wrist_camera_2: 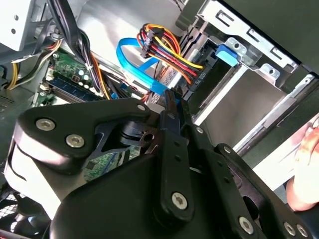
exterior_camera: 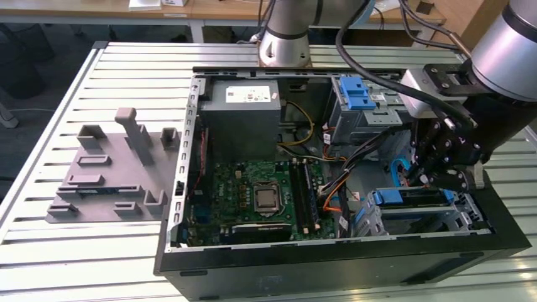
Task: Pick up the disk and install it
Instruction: 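Insert the second disk wire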
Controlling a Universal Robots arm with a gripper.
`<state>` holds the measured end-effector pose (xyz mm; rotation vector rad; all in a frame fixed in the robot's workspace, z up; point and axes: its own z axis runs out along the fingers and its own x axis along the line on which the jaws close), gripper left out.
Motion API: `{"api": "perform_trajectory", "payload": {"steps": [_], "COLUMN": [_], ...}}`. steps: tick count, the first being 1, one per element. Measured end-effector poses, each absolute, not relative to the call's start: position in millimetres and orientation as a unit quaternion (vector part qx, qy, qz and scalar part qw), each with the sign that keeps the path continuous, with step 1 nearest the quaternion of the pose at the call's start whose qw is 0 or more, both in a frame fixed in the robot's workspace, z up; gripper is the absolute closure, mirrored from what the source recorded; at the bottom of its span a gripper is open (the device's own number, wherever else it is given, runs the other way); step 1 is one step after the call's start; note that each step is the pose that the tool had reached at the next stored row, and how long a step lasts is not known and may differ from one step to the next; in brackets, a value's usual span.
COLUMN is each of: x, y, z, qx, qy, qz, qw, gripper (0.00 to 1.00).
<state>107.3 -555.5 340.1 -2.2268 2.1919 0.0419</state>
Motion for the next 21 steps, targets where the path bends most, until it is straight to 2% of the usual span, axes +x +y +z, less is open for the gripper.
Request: {"api": "perform_trajectory", "payload": {"steps": [21], "x": [108.4], "y": [-562.8], "z": [334.6], "qx": [-0.712], "qy": [0.702], "qz": [0.013], "qw": [0.008], "gripper": [0.84]}}
